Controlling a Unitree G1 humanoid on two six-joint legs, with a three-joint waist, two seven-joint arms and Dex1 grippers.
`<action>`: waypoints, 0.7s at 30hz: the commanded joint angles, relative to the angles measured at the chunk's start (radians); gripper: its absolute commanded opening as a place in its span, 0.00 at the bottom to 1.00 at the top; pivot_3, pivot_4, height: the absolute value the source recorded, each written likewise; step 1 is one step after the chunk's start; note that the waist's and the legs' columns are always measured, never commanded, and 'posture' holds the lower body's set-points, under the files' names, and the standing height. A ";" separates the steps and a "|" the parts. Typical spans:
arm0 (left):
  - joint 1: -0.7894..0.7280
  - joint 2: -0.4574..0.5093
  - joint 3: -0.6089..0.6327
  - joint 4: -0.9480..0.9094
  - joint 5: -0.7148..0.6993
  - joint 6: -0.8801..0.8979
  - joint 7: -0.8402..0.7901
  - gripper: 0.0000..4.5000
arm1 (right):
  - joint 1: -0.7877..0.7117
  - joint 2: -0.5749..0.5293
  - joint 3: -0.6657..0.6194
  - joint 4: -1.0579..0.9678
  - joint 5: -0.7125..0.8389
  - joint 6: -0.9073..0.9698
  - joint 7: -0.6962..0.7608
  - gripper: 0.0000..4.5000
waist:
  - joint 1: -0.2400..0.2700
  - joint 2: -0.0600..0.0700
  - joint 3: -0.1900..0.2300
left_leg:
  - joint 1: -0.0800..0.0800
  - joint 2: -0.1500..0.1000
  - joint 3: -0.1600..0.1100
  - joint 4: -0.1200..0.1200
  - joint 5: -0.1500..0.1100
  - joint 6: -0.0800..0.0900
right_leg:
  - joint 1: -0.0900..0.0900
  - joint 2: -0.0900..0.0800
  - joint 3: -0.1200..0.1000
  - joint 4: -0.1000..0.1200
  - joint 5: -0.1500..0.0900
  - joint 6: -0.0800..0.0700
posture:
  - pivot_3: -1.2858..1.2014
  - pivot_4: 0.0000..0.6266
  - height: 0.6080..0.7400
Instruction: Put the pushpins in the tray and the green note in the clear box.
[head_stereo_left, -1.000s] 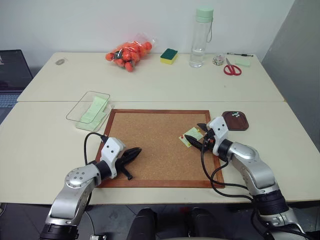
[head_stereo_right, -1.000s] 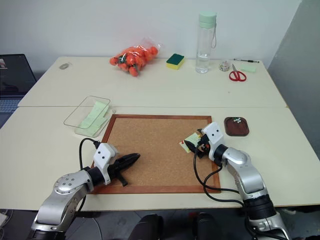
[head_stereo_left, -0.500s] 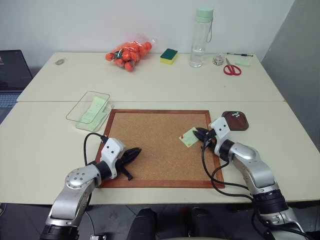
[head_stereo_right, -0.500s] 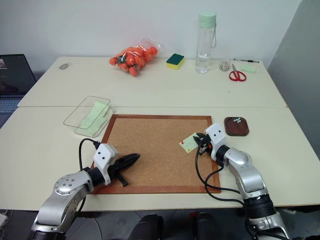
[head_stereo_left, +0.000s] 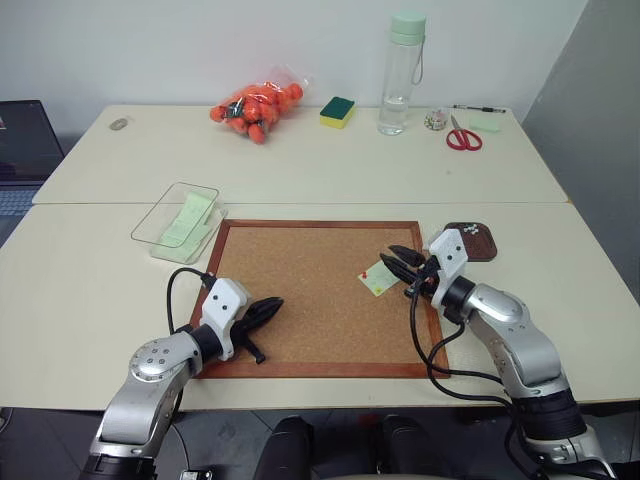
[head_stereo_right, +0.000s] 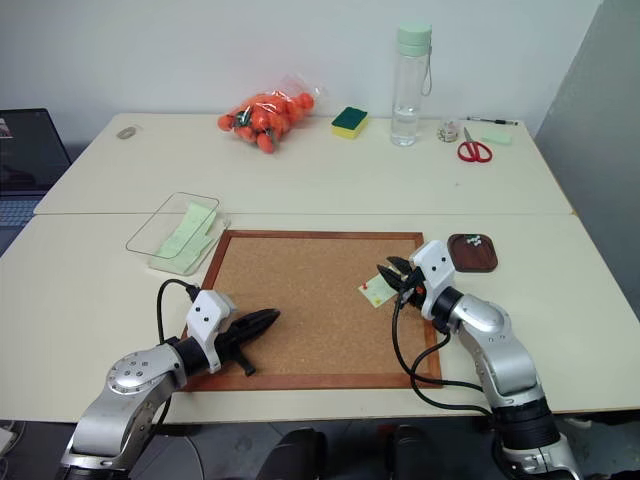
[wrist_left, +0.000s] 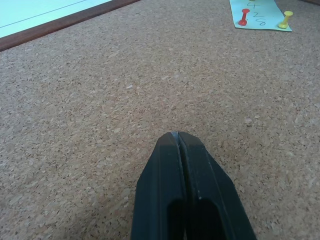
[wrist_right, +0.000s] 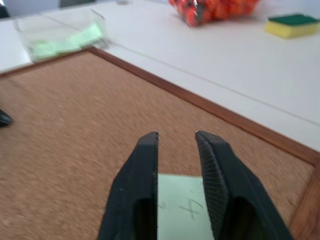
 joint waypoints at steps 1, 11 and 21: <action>0.022 -0.007 -0.046 0.009 0.008 0.023 -0.012 0.00 | -0.036 -0.003 0.004 0.039 -0.042 0.024 -0.034 0.44 | 0.000 0.000 0.000 | 0.000 0.000 0.000 0.000 0.000 0.000 | 0.000 0.000 0.000 0.000 0.000 0.000 | 0.52 0.24 1.00; 0.030 -0.002 -0.041 0.001 0.008 0.028 -0.010 0.00 | -0.038 0.013 -0.007 0.096 -0.030 0.029 -0.020 0.44 | 0.000 0.000 0.000 | 0.000 0.000 0.000 0.000 0.000 0.000 | 0.000 0.000 0.000 0.000 0.000 0.000 | 0.52 0.24 1.00; 0.030 -0.004 -0.041 0.003 0.010 0.026 -0.009 0.00 | -0.039 0.024 -0.031 0.120 -0.028 0.015 -0.031 0.14 | 0.000 0.000 0.000 | 0.000 0.000 0.000 0.000 0.000 0.000 | 0.000 0.000 0.000 0.000 0.000 0.000 | 0.52 0.24 1.00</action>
